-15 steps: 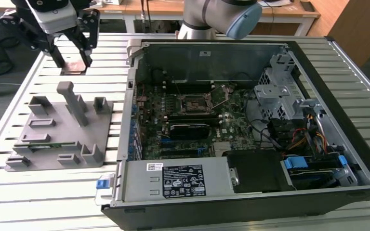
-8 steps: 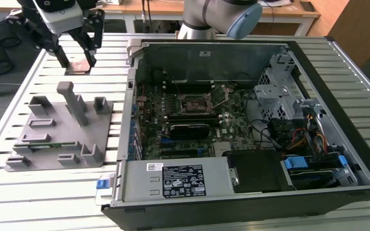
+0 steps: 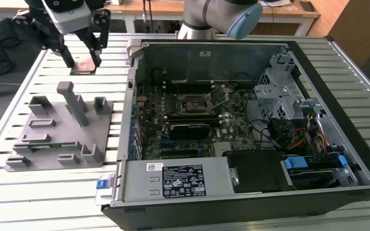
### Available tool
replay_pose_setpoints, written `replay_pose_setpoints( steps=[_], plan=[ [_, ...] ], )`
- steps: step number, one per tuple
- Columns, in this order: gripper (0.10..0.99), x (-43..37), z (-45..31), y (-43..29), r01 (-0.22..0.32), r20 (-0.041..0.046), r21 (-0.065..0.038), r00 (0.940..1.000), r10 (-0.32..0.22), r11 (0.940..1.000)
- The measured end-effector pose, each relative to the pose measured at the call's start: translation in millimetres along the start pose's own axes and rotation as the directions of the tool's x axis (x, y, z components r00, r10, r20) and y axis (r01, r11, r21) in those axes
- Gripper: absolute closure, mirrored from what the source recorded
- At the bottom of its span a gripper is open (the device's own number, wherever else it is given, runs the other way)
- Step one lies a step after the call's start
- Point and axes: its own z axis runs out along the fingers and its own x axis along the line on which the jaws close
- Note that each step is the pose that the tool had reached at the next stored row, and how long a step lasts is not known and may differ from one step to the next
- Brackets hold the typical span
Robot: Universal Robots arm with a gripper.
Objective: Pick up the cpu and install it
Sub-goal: 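Pick up the cpu and move it towards the insertion slot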
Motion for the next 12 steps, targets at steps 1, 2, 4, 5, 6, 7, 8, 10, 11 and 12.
replay_pose_setpoints(
  steps=[1,2,4,5,6,7,8,10,11,12],
  plan=[
    [0.561,-1.0,0.0,0.0,0.000,-0.0001,0.000,1.0000,0.000,1.0000],
    [0.561,-2.1,0.0,0.0,0.000,0.0000,0.000,1.0000,0.000,1.0000],
    [0.561,-4.3,0.1,0.0,0.000,0.0000,0.000,1.0000,0.000,1.0000],
    [0.561,-5.4,0.1,0.0,0.000,0.0000,0.000,1.0000,0.000,1.0000],
    [0.561,-6.6,0.1,-0.1,0.000,0.0000,0.000,1.0000,0.000,1.0000],
    [0.561,-7.8,0.1,-0.1,0.000,0.0000,0.000,1.0000,0.000,1.0000],
    [0.561,-8.9,0.1,-0.1,0.000,0.0000,0.000,1.0000,0.000,1.0000],
    [0.561,-11.0,0.2,-0.2,0.000,0.0000,0.000,1.0000,0.000,1.0000],
    [0.561,-12.0,0.2,-0.2,0.000,0.0000,0.000,1.0000,0.000,1.0000],
    [0.561,-13.1,0.2,-0.2,0.000,0.0000,0.000,1.0000,0.000,1.0000]
  ],
)
